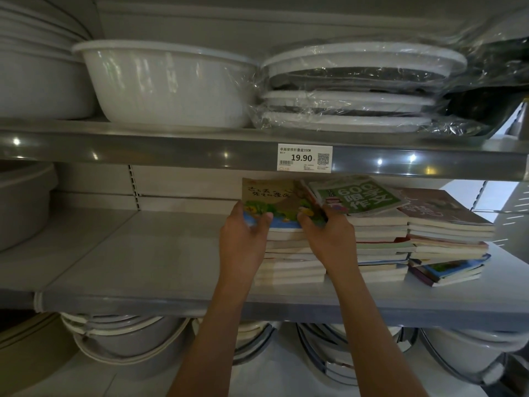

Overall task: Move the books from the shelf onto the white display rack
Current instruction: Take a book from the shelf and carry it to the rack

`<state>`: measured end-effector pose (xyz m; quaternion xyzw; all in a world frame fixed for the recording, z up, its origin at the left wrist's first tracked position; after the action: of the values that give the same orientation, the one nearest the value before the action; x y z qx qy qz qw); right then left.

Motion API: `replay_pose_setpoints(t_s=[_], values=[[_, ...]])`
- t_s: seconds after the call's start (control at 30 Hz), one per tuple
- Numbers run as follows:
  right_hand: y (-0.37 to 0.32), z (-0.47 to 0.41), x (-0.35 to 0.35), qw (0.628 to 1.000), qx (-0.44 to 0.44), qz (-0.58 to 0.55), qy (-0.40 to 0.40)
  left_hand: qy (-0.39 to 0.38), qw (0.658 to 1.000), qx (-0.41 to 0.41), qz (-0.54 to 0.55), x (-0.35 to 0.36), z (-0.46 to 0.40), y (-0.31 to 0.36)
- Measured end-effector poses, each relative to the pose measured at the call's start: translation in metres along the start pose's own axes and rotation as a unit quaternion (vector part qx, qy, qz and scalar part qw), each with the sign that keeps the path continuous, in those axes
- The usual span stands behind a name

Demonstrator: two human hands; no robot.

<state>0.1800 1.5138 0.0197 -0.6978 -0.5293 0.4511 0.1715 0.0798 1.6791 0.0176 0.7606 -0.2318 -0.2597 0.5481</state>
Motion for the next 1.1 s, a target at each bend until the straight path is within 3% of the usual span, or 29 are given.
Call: replay_pose_setpoints(t_s=[0.37, 0.6, 0.8, 0.93, 1.1], values=[[-0.023, 0.034, -0.016, 0.991, -0.095, -0.052, 0.075, -0.048, 0.993, 0.019, 0.109, -0.017, 0.025, 0.008], [-0.020, 0.055, -0.016, 0.985, -0.089, -0.114, 0.091, -0.083, 0.975, -0.042, 0.204, -0.025, 0.040, -0.007], [-0.012, 0.073, -0.007, 0.988, -0.041, -0.143, 0.050, -0.079, 0.953, -0.090, 0.279, -0.039, 0.055, -0.022], [-0.003, 0.091, 0.005, 0.971, 0.018, -0.236, 0.023, -0.096, 0.956, -0.074, 0.268, -0.053, 0.068, -0.027], [-0.020, 0.119, -0.004, 0.979, -0.030, -0.199, 0.039, -0.133, 0.964, -0.060, 0.224, -0.066, 0.084, -0.035]])
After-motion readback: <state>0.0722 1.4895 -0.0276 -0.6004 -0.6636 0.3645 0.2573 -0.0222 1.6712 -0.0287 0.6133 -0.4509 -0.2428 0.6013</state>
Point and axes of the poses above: each hand's wrist, its own z-axis away from the middle knuckle, its own x-axis out of the palm, y = z × x, the point moved 8 cm from there along -z, towards the middle knuckle, and after that the axes turned 12 degrees about -x, right-handed, at the moved point
